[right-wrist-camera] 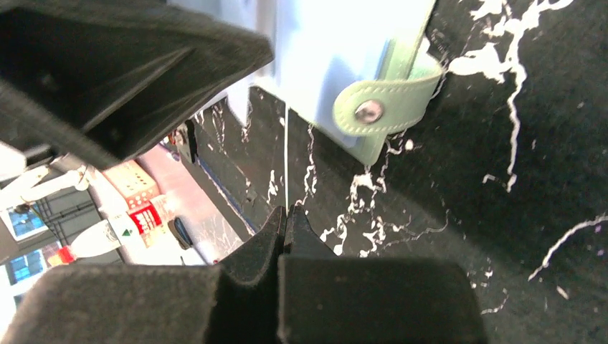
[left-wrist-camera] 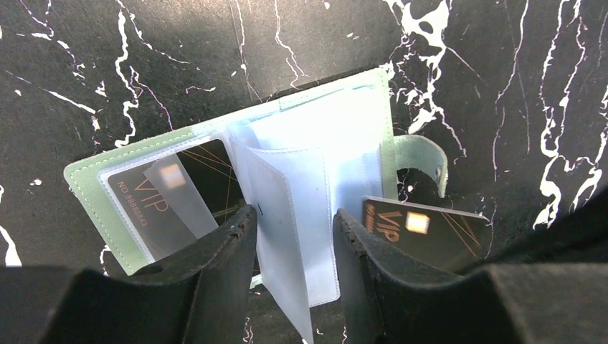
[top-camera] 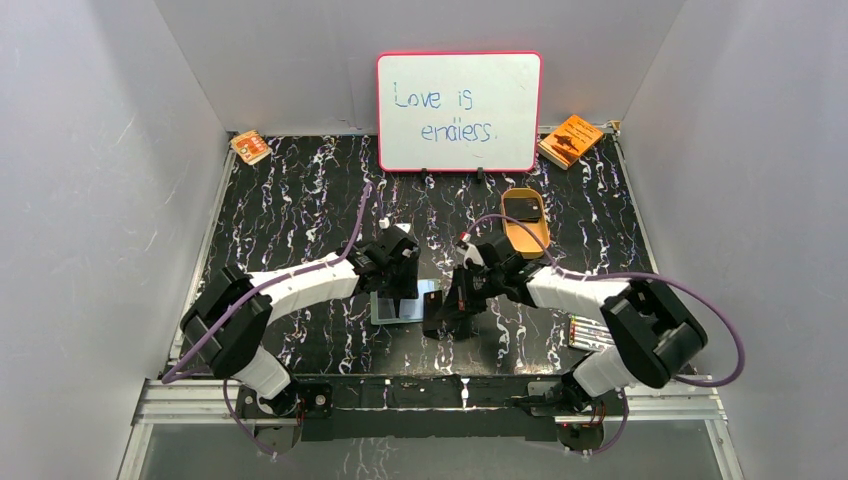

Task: Put the credit cards into the card holder
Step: Turn over the card slot in the card holder.

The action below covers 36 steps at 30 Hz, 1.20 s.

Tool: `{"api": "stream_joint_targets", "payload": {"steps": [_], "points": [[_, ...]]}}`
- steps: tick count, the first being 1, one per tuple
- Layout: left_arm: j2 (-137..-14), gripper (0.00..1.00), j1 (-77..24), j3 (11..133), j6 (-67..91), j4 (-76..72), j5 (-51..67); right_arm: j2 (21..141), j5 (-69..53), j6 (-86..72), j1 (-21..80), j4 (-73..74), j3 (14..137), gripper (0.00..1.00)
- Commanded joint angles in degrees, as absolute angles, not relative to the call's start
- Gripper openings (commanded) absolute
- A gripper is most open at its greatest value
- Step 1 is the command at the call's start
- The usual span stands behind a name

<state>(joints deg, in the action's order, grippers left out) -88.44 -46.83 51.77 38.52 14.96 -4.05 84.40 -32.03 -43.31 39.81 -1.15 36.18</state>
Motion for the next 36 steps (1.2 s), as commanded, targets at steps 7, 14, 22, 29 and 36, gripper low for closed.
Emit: {"api": "stream_joint_targets", "payload": {"steps": [7,14,22,29,36], "points": [[-89.0,0.40,-46.6,51.9,38.0,15.2,-4.7,80.2,-39.2,-33.5,41.2,11.2,40.1,0.00],[-88.9,0.40,-46.6,52.0,38.1,15.3,-4.5,82.9,-42.7,-35.9,43.0,7.1,41.7,0.00],[-88.5,0.40,-46.6,52.1,38.1,15.6,-4.3,84.5,-43.1,-40.9,43.6,0.6,41.7,0.00],[-88.3,0.40,-46.6,52.4,38.2,15.6,-4.1,88.3,-42.3,-43.5,43.6,-3.0,42.6,0.00],[-88.2,0.39,-46.6,52.5,38.1,15.8,-3.8,90.5,-40.1,-46.6,43.6,-5.7,42.4,0.00]]}}
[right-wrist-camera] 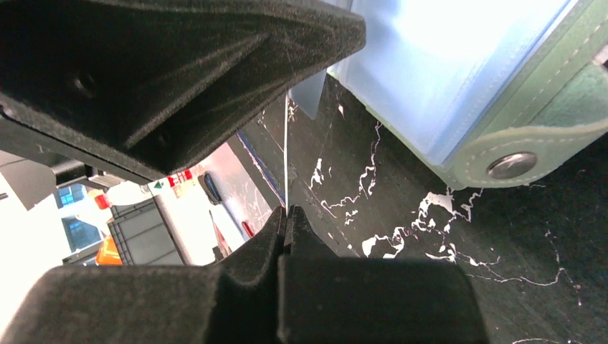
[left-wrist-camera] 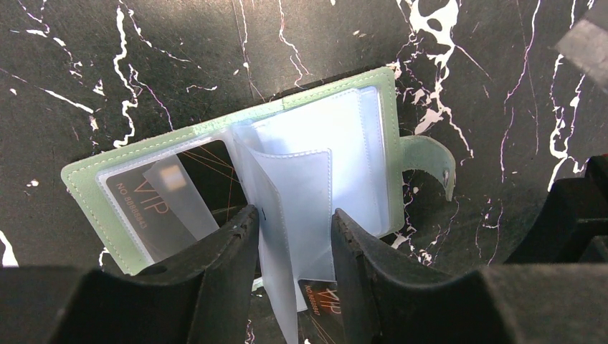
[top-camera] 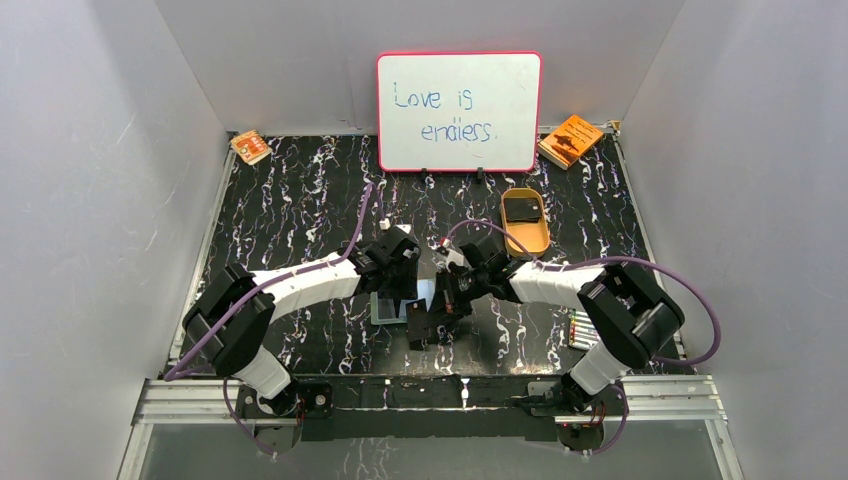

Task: Put the credit cards into the card holder
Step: Turn over the card slot in the card holder.

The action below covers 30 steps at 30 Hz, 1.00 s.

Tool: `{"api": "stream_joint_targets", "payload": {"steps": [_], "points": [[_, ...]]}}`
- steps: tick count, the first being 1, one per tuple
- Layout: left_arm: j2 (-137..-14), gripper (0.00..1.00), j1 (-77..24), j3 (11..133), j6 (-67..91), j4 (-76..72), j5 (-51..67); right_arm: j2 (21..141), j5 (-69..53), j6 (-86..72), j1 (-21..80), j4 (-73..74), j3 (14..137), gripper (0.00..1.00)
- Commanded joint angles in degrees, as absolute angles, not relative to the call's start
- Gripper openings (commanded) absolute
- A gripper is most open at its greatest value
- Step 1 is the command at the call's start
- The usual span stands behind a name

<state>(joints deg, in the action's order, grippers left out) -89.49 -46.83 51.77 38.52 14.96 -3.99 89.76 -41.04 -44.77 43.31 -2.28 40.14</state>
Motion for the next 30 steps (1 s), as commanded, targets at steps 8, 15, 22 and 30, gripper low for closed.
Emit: {"api": "stream_joint_targets", "payload": {"steps": [8,15,22,30], "points": [[-87.5,0.47,-46.6,52.8,37.8,16.3,-3.8,88.1,-32.0,-47.6,42.6,-0.6,38.7,0.00],[-87.5,0.53,-46.6,53.4,38.0,16.8,-3.7,85.5,-30.1,-47.7,41.3,2.0,36.1,0.00],[-84.8,0.55,-46.7,53.9,38.4,20.8,-8.4,81.6,-27.6,-43.5,40.9,8.9,37.5,0.00],[-79.2,0.62,-46.6,54.1,39.4,28.4,-16.6,77.7,-27.9,-38.2,40.9,14.4,43.4,0.00]]}}
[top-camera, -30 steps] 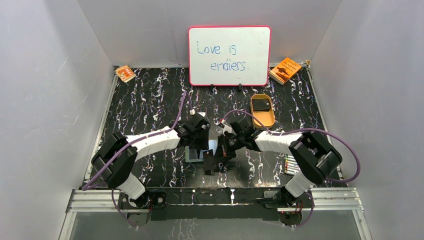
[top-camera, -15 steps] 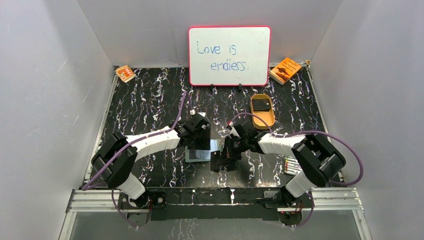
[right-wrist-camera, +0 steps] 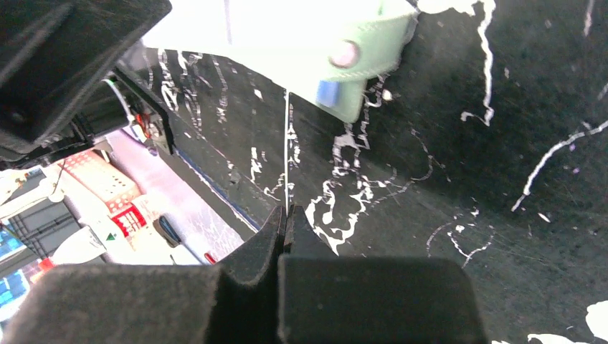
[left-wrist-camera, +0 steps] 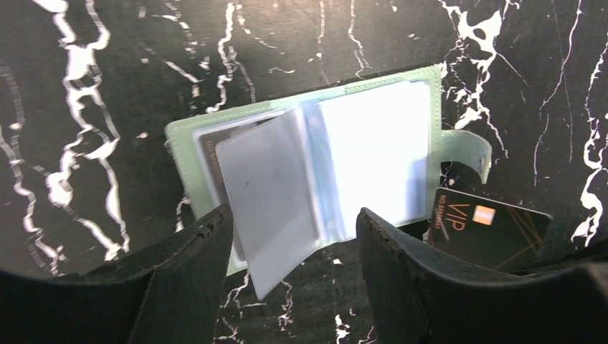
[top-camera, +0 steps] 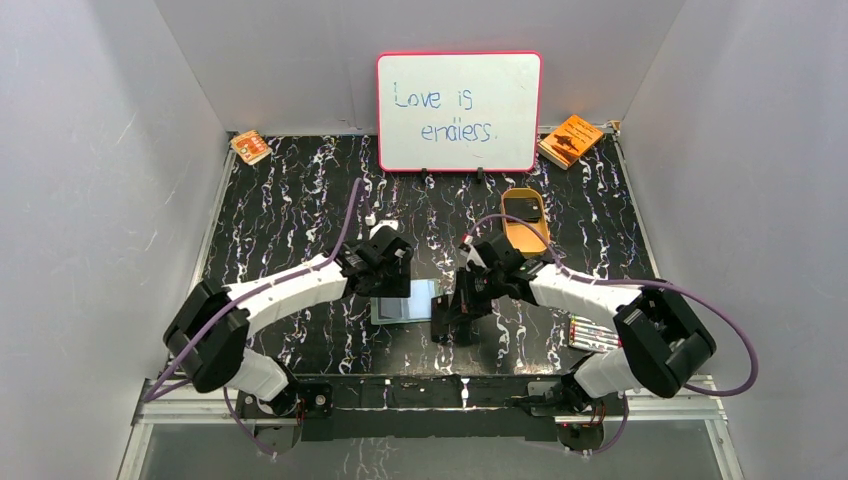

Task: Put the credit cards into the card holder
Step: Turn over the card slot in the card holder.

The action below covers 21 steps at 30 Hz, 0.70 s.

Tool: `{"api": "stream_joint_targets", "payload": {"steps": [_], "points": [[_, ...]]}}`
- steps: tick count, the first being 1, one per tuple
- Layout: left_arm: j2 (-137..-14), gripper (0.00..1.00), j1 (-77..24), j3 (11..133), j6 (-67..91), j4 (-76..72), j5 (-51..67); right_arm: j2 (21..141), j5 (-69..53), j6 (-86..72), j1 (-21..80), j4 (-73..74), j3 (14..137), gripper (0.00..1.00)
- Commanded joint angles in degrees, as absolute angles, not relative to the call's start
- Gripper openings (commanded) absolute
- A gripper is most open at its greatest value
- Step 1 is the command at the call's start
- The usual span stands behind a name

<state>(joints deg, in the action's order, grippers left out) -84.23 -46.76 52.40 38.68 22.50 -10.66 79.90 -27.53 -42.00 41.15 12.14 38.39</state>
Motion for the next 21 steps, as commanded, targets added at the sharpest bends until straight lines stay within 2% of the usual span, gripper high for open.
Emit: {"api": "stream_joint_targets", "payload": {"steps": [1,9,16,21], "points": [[-78.1,0.62,-46.6,53.9,39.7,29.3,-17.4,77.5,-28.6,-37.9,41.0,14.0,44.0,0.00],[-65.4,0.63,-46.3,44.9,47.0,28.2,-23.6,81.2,-31.9,-39.1,41.4,4.3,46.7,0.00],[-62.0,0.56,-39.5,35.8,51.2,17.5,-12.4,87.6,-35.2,-39.1,41.6,-8.5,46.4,0.00],[-60.4,0.51,-35.8,30.9,53.6,8.6,-4.5,91.9,-36.6,-38.1,41.6,-10.4,47.2,0.00]]}}
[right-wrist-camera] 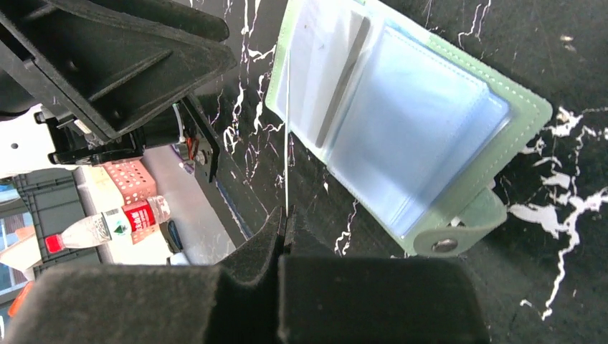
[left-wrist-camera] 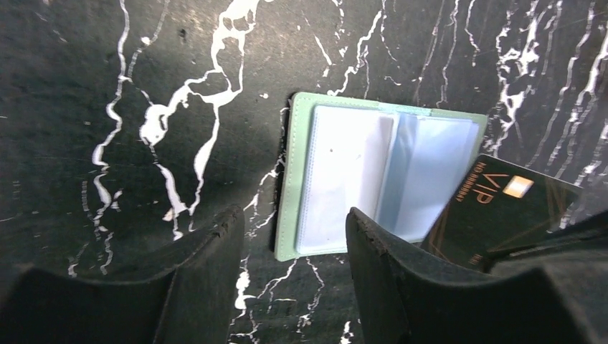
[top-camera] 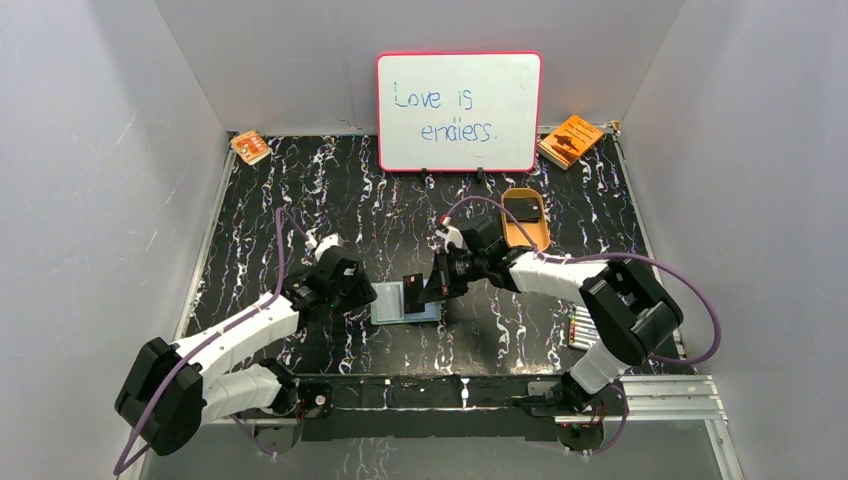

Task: Put the credit cards into the card holder
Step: Turn over the card slot in the card holder, then insert the credit card into the card holder.

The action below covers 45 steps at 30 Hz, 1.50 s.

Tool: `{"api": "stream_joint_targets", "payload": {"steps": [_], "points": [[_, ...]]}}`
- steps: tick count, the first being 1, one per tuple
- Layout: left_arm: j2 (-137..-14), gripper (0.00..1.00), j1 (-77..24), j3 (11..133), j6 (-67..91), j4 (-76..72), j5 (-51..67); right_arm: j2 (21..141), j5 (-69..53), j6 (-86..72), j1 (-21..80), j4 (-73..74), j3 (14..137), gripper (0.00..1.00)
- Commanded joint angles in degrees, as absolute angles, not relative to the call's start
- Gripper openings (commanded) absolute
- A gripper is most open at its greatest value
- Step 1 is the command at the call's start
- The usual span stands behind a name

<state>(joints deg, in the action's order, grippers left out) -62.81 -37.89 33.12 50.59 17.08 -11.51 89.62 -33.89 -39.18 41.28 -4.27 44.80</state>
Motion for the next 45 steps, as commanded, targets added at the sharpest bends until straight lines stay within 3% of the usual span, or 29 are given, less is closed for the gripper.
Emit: {"api": "stream_joint_targets", "payload": {"steps": [1,12,45], "points": [[-60.6,0.50,-35.3,30.5,53.8,7.8,-3.8,92.8,-36.6,-38.1,41.5,-10.4,47.4,0.00],[-64.5,0.37,-32.6,31.1,53.4,10.7,-5.7,99.1,-38.5,-40.5,41.5,-10.5,48.1,0.00],[-67.9,0.29,-32.3,28.6,52.4,12.4,-8.7,100.7,-44.2,-54.1,39.6,-17.7,43.3,0.00]]}}
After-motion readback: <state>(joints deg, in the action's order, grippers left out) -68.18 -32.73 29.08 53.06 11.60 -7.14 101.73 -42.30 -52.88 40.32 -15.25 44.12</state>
